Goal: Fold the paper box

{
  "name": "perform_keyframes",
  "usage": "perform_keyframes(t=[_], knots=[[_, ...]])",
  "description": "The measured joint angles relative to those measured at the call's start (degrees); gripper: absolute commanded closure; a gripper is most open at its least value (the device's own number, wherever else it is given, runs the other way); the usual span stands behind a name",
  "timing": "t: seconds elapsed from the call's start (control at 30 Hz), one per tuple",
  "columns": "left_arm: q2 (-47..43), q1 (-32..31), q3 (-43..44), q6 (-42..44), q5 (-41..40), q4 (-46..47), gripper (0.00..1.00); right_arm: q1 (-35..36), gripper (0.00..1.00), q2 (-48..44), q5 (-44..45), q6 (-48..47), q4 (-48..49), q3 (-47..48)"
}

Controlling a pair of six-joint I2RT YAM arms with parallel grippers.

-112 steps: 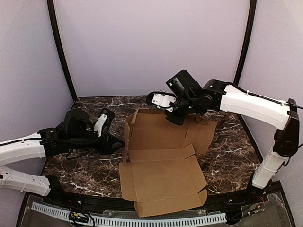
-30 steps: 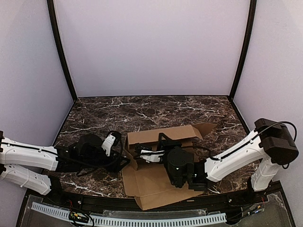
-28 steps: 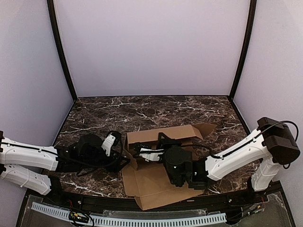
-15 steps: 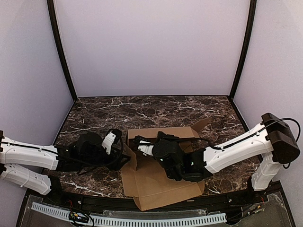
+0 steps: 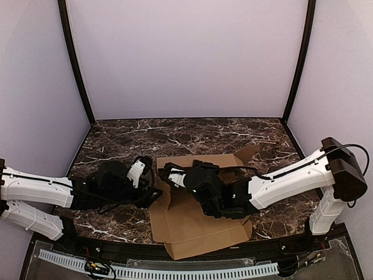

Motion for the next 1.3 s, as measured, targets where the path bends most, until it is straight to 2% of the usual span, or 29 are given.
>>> perform_keyframes(t=[0.17, 0.37, 0.83, 1.3], knots=[[0.0, 0.0, 0.0, 0.8, -1.0, 0.0, 0.22, -0.6, 1.00, 0.0, -1.0, 1.4, -1.5, 0.8], [0.0, 0.0, 0.0, 0.9, -1.7, 1.2, 0.19, -1.6, 1.00, 0.0, -3.0, 3.7, -4.2, 2.3], [-0.2, 0.0, -1.0, 3.4, 0.0, 5.9, 0.18, -3.0, 1.00, 0.0, -6.7, 7.5, -12.2, 6.3], [-2.2, 0.0, -3.4, 3.3, -3.5, 9.3, 0.17, -4.5, 1.00, 1.9, -9.1, 8.7, -17.8, 11.1]])
